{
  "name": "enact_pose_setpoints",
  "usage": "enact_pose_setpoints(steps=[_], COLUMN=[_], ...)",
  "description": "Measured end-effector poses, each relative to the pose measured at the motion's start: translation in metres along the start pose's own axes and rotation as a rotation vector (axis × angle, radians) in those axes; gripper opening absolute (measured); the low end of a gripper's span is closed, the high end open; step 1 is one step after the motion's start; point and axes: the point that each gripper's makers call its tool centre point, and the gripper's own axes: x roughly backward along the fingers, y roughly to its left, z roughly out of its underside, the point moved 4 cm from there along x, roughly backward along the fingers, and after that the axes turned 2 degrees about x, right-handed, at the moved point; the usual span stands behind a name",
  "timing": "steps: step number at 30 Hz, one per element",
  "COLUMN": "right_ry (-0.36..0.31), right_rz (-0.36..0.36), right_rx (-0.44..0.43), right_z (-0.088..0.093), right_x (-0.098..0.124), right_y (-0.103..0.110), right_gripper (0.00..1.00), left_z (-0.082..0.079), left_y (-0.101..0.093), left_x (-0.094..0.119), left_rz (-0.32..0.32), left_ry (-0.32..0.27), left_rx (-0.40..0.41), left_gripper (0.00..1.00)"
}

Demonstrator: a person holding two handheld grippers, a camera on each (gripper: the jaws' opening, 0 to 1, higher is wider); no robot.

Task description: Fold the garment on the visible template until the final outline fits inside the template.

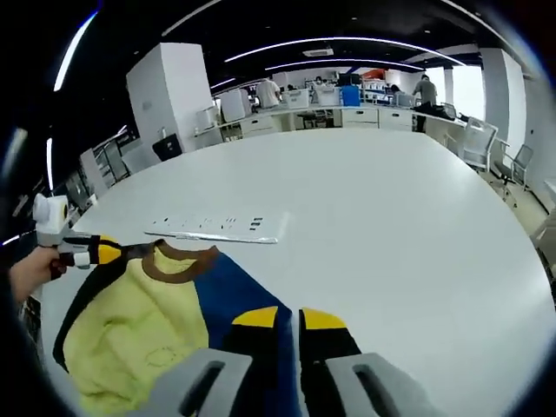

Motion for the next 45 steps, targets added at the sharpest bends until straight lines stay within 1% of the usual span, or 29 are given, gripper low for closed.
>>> enact_pose_setpoints(steps=[2,3,5,8,10,11,13,15,19,22,23,24,25,27,30,35,40,45], right_ry=[-0.005,-0.006,-0.013,-0.026,-0.026,-0.021,-0.012,-0.011,-0.006,-0.002,0.005,0.014,0.019,0.026,0.044,0.064,0.074,0.077], right_rz=[-0.005,-0.006,-0.026,-0.057,-0.071,-0.080,-0.089,-0.105,-0.137,-0.148,-0.148,-0.152,-0.152,-0.154,-0.158,-0.141,-0.131,-0.116], right_rx=[0.018,0.029,0.042,0.045,0.070,0.092,0.102,0.113,0.133,0.149,0.161,0.185,0.194,0.213,0.224,0.236,0.227,0.233], right_z=[-0.003,-0.005,-0.009,-0.014,-0.016,-0.016,-0.015,-0.013,-0.009,-0.004,0.000,0.004,0.007,0.016,0.028,0.044,0.054,0.064], right_x=[0.005,0.008,0.016,0.029,0.038,0.044,0.051,0.063,0.074,0.082,0.086,0.087,0.088,0.092,0.097,0.105,0.112,0.117], right_y=[0.004,0.007,0.014,0.026,0.034,0.039,0.045,0.054,0.064,0.072,0.076,0.076,0.077,0.079,0.081,0.078,0.075,0.076], right_gripper=[0.21,0.24,0.34,0.44,0.49,0.52,0.55,0.56,0.58,0.59,0.60,0.60,0.60,0.60,0.60,0.59,0.58,0.56], left_z=[-0.004,-0.005,-0.009,-0.014,-0.016,-0.017,-0.013,-0.008,-0.001,0.007,0.009,0.011,0.014,0.020,0.028,0.043,0.055,0.067], left_y=[-0.001,-0.001,-0.003,-0.008,-0.012,-0.015,-0.020,-0.023,-0.025,-0.032,-0.035,-0.037,-0.040,-0.046,-0.053,-0.063,-0.069,-0.069], left_x=[0.005,0.009,0.018,0.031,0.040,0.045,0.052,0.061,0.073,0.087,0.092,0.095,0.101,0.108,0.117,0.129,0.136,0.140], left_rz=[0.007,0.008,0.015,0.025,0.025,0.030,0.038,0.041,0.055,0.065,0.072,0.077,0.079,0.085,0.092,0.106,0.112,0.087], left_ry=[-0.029,-0.033,-0.060,-0.088,-0.104,-0.111,-0.095,-0.090,-0.094,-0.096,-0.094,-0.099,-0.107,-0.106,-0.109,-0.112,-0.112,-0.092], left_rx=[0.006,0.006,0.012,0.013,-0.008,-0.043,-0.080,-0.087,-0.084,-0.081,-0.081,-0.084,-0.084,-0.088,-0.094,-0.099,-0.094,-0.108], left_gripper=[0.24,0.26,0.31,0.38,0.43,0.46,0.50,0.52,0.58,0.60,0.60,0.60,0.60,0.60,0.60,0.60,0.58,0.54])
